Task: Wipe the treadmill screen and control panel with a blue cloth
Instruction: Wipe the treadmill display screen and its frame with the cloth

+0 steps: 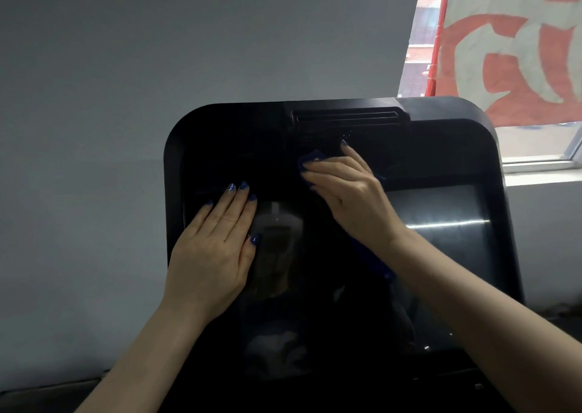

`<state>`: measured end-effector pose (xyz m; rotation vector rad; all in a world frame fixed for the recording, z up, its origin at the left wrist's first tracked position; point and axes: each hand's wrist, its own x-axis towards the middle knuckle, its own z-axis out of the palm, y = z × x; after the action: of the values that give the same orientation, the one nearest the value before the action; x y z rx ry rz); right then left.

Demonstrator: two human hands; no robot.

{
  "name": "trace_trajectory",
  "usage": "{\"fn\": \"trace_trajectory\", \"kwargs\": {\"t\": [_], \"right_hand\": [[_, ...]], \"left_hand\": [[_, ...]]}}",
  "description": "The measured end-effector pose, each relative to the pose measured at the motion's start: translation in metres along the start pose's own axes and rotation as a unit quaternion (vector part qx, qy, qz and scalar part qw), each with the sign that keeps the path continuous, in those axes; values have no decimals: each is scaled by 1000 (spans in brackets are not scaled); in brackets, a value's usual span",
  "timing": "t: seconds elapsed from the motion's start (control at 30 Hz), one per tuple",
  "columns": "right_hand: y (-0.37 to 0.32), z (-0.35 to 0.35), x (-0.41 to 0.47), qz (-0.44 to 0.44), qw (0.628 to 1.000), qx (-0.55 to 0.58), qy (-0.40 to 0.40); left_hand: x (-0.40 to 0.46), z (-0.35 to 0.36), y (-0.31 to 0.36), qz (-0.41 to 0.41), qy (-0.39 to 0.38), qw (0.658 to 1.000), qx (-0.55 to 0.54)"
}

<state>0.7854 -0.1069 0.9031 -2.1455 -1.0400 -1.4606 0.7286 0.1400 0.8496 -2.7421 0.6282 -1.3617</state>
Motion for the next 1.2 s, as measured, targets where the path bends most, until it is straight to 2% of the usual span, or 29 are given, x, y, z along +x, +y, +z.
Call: {"fn": "trace_trajectory", "kwargs": {"t": [0.17,0.3,0.57,0.73,0.93,1.1,1.2], "right_hand": [[5,-18,-15,-20,998,-50,-33],[2,-13,-14,2,998,-44,-40],[18,-26,-28,-18,999,-37,-19],[23,-24,-21,27,998,-44,21],[34,-35,-30,8,1000,-25,-4],[37,-35,-30,58,997,-46,22],[36,-39,-34,51,998,-33,3]], "left_hand": [[2,-4,1,1,-13,1000,-10],[12,-10,10,9,-24,998,-52],[30,0,31,3,-71,994,-78],[29,3,32,-1,-72,994,-83],[28,3,31,1,-80,994,-81],[28,3,32,0,-81,993,-83],[29,1,33,-1,-83,993,-86]]}}
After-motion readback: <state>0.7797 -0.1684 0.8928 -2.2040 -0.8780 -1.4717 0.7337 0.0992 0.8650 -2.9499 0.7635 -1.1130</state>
